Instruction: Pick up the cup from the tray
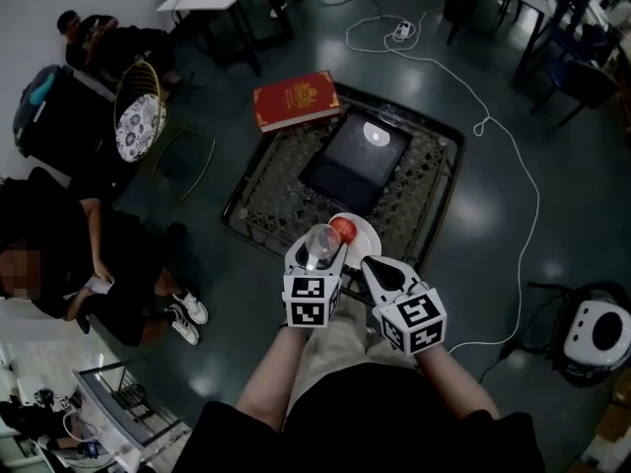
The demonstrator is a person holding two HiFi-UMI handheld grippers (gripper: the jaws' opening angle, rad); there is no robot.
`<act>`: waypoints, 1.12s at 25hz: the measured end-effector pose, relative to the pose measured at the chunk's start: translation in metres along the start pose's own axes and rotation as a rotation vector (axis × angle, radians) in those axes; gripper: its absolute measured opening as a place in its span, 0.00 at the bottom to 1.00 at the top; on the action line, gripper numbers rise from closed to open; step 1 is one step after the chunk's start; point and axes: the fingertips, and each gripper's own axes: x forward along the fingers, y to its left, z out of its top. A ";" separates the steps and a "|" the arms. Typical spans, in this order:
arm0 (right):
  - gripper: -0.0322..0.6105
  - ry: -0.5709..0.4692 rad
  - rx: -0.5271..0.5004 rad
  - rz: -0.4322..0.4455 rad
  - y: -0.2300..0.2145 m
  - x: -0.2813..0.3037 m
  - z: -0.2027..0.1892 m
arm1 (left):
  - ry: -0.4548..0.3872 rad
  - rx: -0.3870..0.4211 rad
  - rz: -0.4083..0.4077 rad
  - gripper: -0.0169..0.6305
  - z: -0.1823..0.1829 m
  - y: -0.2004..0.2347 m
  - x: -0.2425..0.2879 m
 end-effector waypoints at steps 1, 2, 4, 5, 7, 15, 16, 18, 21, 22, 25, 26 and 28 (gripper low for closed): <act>0.07 -0.002 0.000 -0.003 0.001 -0.003 -0.002 | -0.005 -0.001 -0.001 0.47 0.000 -0.003 -0.005; 0.07 -0.005 0.000 -0.005 0.002 -0.007 -0.003 | -0.009 -0.001 -0.001 0.47 0.000 -0.006 -0.010; 0.07 -0.010 -0.002 -0.009 0.003 -0.013 -0.005 | -0.015 0.000 -0.001 0.47 0.000 -0.012 -0.020; 0.07 -0.012 -0.004 -0.010 0.003 -0.016 -0.006 | -0.018 -0.001 -0.003 0.47 0.000 -0.016 -0.025; 0.07 -0.017 -0.009 -0.011 0.004 -0.022 -0.007 | -0.022 0.003 -0.005 0.47 -0.002 -0.022 -0.034; 0.07 -0.021 -0.021 -0.005 0.008 -0.038 -0.016 | -0.035 -0.003 -0.001 0.47 -0.011 -0.046 -0.068; 0.07 -0.023 -0.022 -0.004 0.009 -0.040 -0.016 | -0.037 0.001 -0.004 0.47 -0.012 -0.050 -0.071; 0.07 -0.022 -0.029 -0.006 0.010 -0.043 -0.018 | -0.043 0.012 -0.011 0.47 -0.013 -0.056 -0.076; 0.07 -0.017 -0.048 -0.014 0.011 -0.045 -0.022 | -0.047 0.012 -0.014 0.47 -0.016 -0.059 -0.080; 0.07 -0.014 -0.056 -0.018 0.011 -0.046 -0.023 | -0.047 0.008 -0.014 0.47 -0.017 -0.060 -0.081; 0.06 -0.008 -0.066 -0.021 0.012 -0.048 -0.024 | -0.050 0.001 -0.006 0.47 -0.015 -0.059 -0.085; 0.06 -0.006 -0.067 -0.020 0.013 -0.049 -0.025 | -0.054 -0.001 -0.003 0.47 -0.014 -0.059 -0.086; 0.06 0.000 -0.073 -0.017 0.015 -0.050 -0.026 | -0.057 -0.006 0.002 0.47 -0.013 -0.058 -0.087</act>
